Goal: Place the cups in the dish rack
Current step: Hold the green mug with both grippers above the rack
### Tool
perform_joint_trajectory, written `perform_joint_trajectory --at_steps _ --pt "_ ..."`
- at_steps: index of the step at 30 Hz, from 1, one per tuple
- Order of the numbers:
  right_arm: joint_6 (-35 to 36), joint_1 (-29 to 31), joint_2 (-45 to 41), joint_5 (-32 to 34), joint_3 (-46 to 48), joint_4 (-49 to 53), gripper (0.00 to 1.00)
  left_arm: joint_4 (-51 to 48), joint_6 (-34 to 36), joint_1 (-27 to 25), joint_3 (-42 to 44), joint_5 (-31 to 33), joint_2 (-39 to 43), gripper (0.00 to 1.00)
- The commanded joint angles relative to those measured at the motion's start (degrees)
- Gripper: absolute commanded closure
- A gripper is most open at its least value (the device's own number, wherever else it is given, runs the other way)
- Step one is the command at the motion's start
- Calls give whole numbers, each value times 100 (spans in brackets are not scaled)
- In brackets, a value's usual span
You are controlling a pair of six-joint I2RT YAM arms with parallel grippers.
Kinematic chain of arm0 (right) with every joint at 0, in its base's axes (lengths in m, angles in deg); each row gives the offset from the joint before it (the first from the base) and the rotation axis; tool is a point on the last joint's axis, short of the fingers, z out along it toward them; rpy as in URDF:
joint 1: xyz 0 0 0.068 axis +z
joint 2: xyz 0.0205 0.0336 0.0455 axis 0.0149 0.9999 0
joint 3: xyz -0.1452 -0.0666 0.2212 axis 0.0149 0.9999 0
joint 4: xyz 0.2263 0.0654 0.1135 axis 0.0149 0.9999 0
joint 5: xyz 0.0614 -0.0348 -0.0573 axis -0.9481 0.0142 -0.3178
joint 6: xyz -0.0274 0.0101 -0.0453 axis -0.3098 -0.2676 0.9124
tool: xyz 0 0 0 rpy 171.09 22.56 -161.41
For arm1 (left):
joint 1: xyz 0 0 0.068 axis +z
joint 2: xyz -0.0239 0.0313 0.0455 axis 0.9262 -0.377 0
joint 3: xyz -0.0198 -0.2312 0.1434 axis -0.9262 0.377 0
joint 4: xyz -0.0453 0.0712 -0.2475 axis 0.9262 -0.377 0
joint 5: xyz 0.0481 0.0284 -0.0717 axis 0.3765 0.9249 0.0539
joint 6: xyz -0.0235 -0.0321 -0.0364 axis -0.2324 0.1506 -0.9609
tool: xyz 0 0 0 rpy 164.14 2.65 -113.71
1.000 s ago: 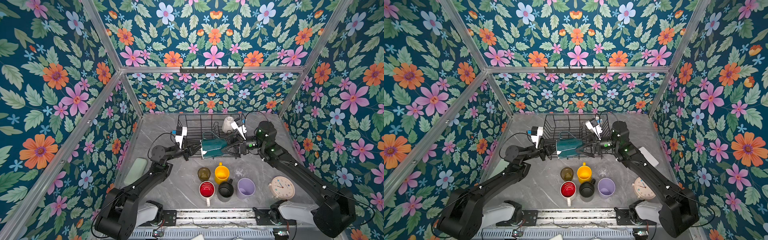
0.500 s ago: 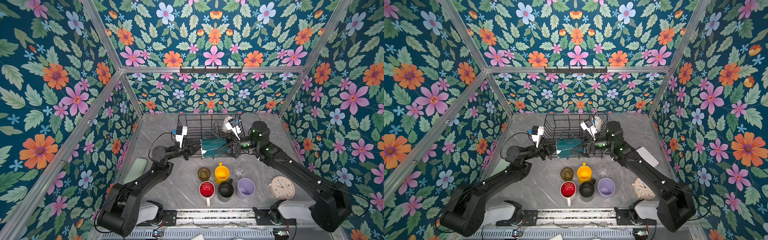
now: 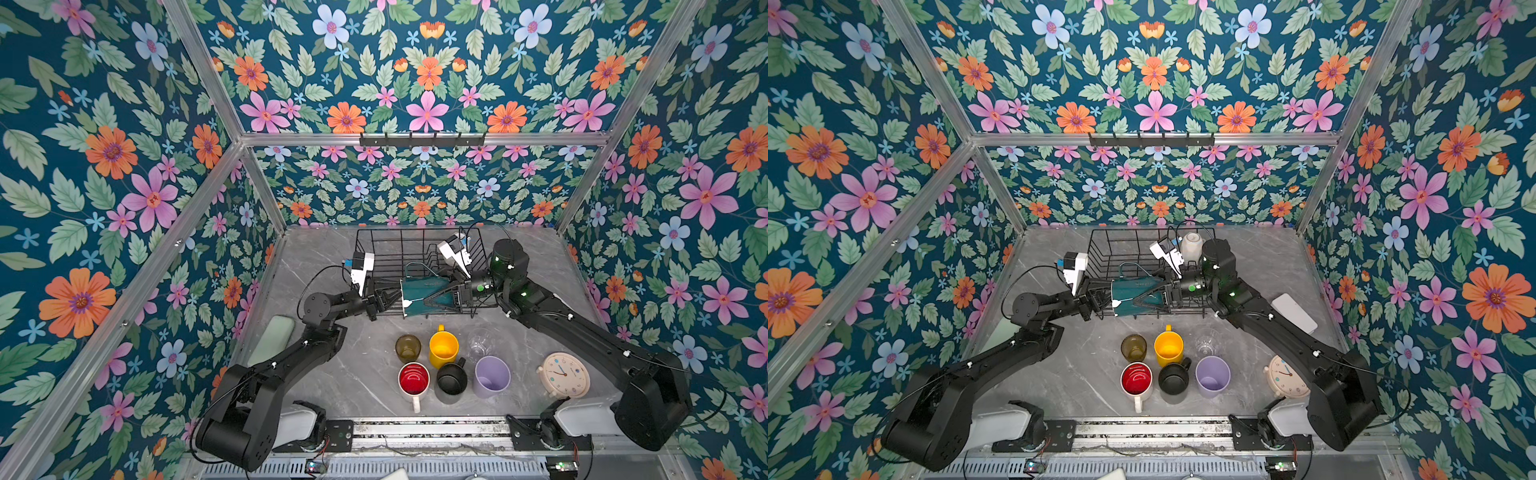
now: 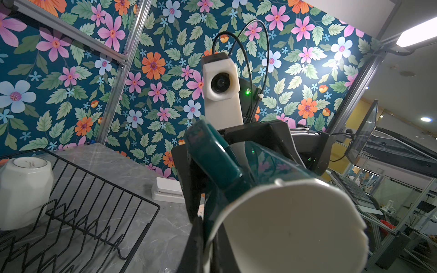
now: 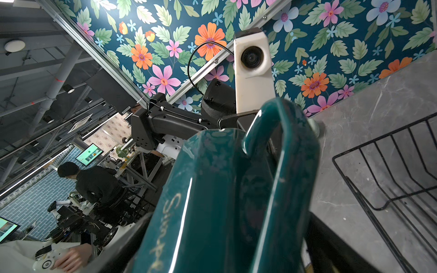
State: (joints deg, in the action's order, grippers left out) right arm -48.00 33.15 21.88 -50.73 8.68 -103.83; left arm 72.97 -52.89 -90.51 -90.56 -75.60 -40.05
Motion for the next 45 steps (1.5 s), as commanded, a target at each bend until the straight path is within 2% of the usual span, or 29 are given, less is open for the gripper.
perform_joint_trajectory --at_steps 1,10,17,20,24,28,31,35,40,45 --pt "-7 59 87 118 -73 -66 6 580 -103 -7 -24 44 35 100" --pt "-17 258 295 143 -171 -49 7 625 -140 -3 2 31 44 100" --pt "31 299 313 138 -209 43 12 643 -182 -5 2 13 44 100" --pt "53 296 314 107 -216 102 19 643 -204 -3 -14 20 36 100" --pt "62 302 322 126 -199 173 39 625 -217 -3 -33 64 4 100" --pt "36 296 322 145 -163 179 53 608 -230 -2 -49 75 -10 100" --pt "27 297 314 142 -163 193 71 606 -243 -2 -58 101 -18 100" --pt "-28 296 313 194 -163 206 100 566 -233 -2 -75 127 -27 100" --pt "-183 304 355 264 -280 313 100 498 -209 -2 -77 163 -35 100" --pt "-244 279 263 617 -354 483 100 406 -201 29 -86 186 -35 100"
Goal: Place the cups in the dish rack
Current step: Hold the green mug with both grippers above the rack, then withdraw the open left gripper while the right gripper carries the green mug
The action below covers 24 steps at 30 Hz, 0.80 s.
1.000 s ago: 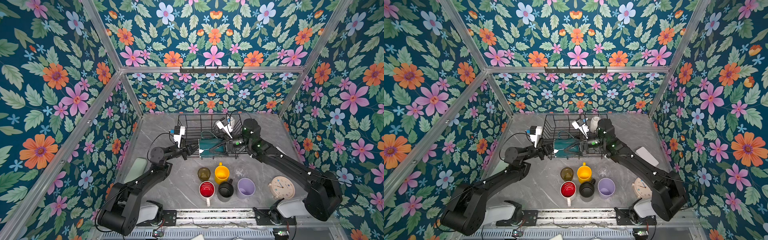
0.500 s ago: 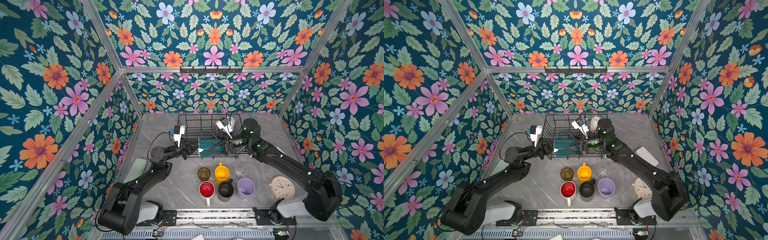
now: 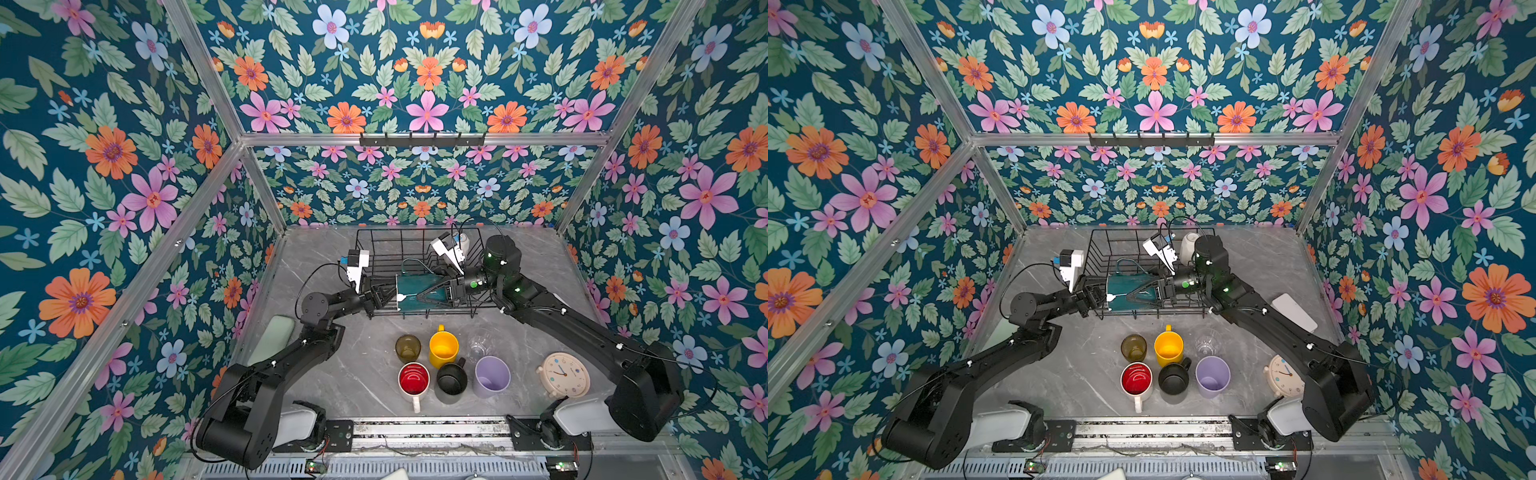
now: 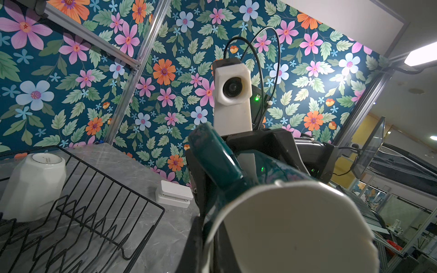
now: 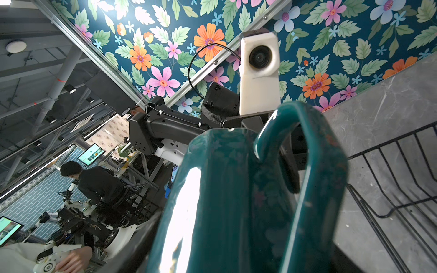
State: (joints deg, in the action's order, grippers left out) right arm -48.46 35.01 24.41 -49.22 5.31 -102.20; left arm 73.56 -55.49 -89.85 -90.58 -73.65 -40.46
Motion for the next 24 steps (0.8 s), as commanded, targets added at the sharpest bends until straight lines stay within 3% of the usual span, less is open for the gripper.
perform_joint_trajectory --at_steps 1,8,13,18,24 --pt "-207 87 -22 480 -20 315 100 330 56 -35 -83 -11 6 100" --pt "-146 49 -168 605 -238 776 100 295 82 -9 -66 1 33 69" --pt "-285 -38 -264 632 -310 872 100 156 292 18 51 179 144 37" --pt "-262 -222 -434 772 -465 1312 100 -282 629 35 126 368 358 19" --pt "-77 -696 -645 1161 -607 2306 100 -1482 1437 72 205 925 857 7"
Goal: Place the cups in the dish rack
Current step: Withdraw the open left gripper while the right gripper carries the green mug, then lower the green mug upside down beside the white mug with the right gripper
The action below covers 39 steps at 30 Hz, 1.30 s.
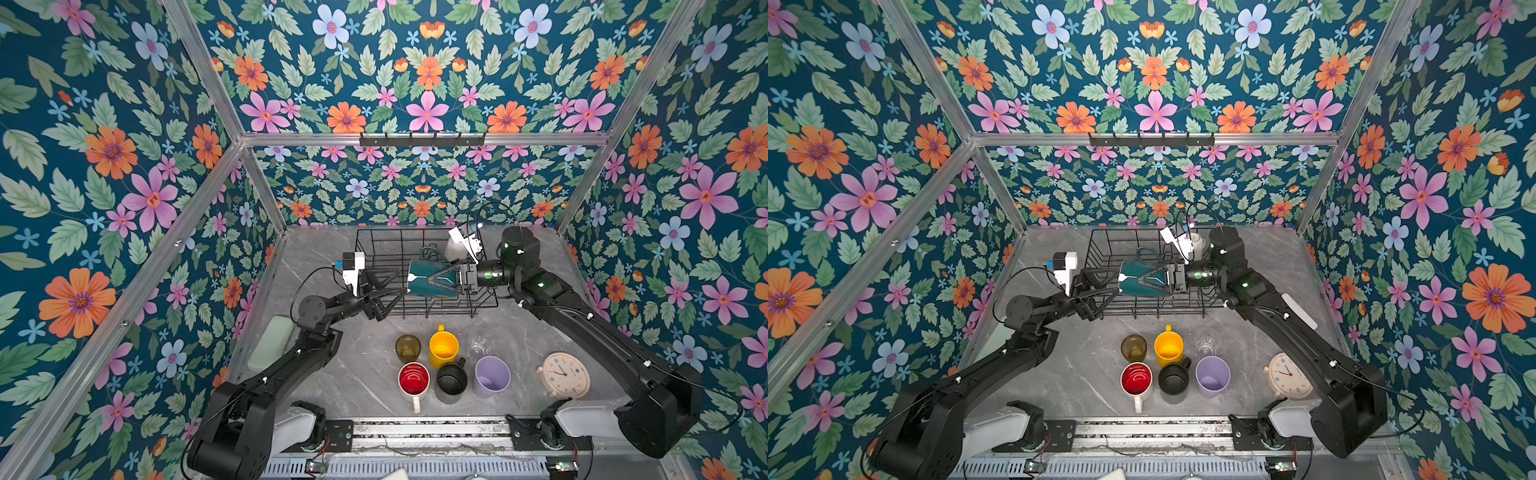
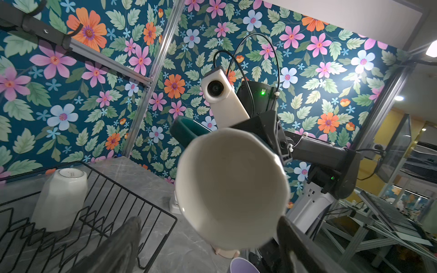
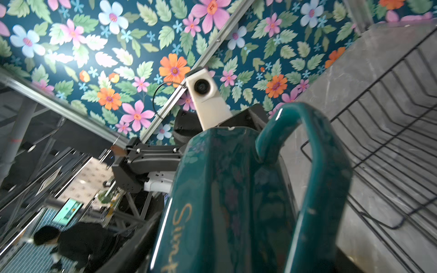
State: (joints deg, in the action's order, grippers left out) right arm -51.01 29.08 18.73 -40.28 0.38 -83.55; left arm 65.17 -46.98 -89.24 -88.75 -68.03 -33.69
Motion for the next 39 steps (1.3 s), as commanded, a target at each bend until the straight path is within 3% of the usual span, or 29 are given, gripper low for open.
perform_joint_trajectory --at_steps 1,6,12,17,26,39 --pt "338 -135 -113 467 -188 761 100 -873 719 11 31 515 266 6" --pt "1028 -157 -117 1555 -644 2185 100 -1921 1349 12 47 1429 718 4" --pt "1368 -162 369 2597 -1516 3506 100 -3420 1972 12 -12 3211 1390 2" --pt "1652 -166 915 3409 -2246 4247 100 -4157 2312 7 -20 4246 1883 0" --pt "1938 -168 2297 4390 -3724 5136 100 -5084 2443 12 51 4945 2545 0" --pt "1740 -188 4360 5154 -6047 6078 100 -5703 2637 8 -99 5296 2805 0"
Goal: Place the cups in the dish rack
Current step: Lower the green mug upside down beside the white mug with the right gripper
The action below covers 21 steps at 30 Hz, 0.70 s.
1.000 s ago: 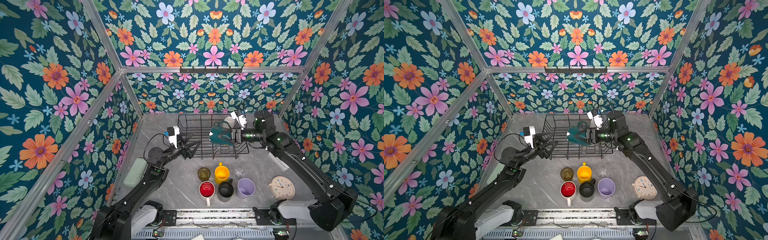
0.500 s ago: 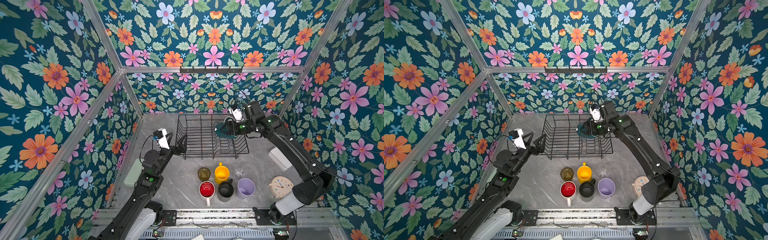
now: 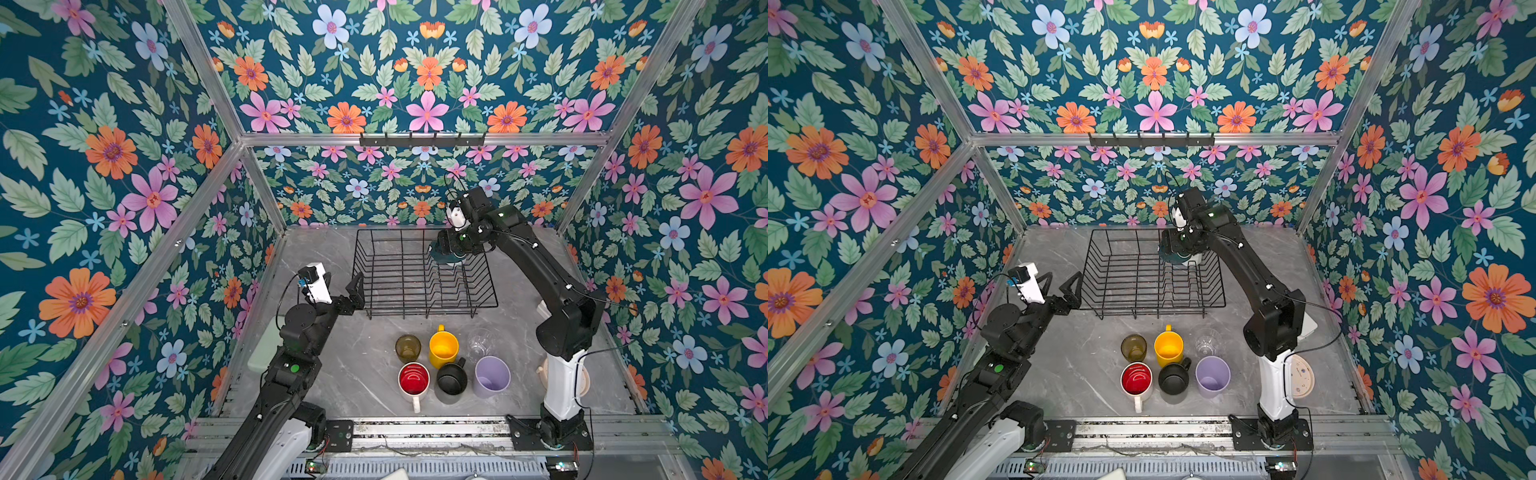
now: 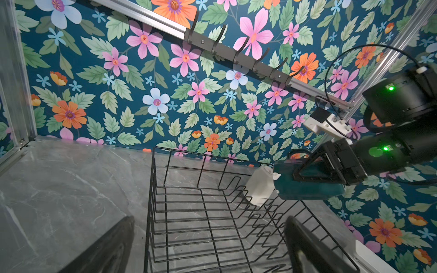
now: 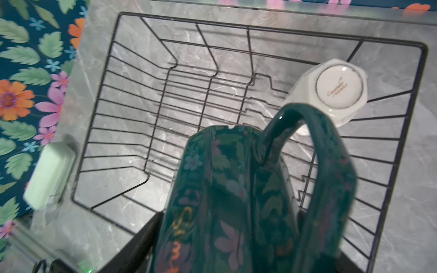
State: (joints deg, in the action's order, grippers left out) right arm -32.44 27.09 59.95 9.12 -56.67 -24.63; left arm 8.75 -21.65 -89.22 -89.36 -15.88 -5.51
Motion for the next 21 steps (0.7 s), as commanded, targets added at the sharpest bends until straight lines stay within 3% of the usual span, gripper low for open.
perform_joint_trajectory --at_steps 1,5,21 --pt "-135 9 378 223 -529 278 100 -72 94 5 -39 74 -21 0" --pt "-241 -4 901 283 -1193 603 100 -123 154 7 -39 77 -26 0" --pt "-272 -5 1831 590 -2037 831 100 -528 187 9 -56 304 227 0"
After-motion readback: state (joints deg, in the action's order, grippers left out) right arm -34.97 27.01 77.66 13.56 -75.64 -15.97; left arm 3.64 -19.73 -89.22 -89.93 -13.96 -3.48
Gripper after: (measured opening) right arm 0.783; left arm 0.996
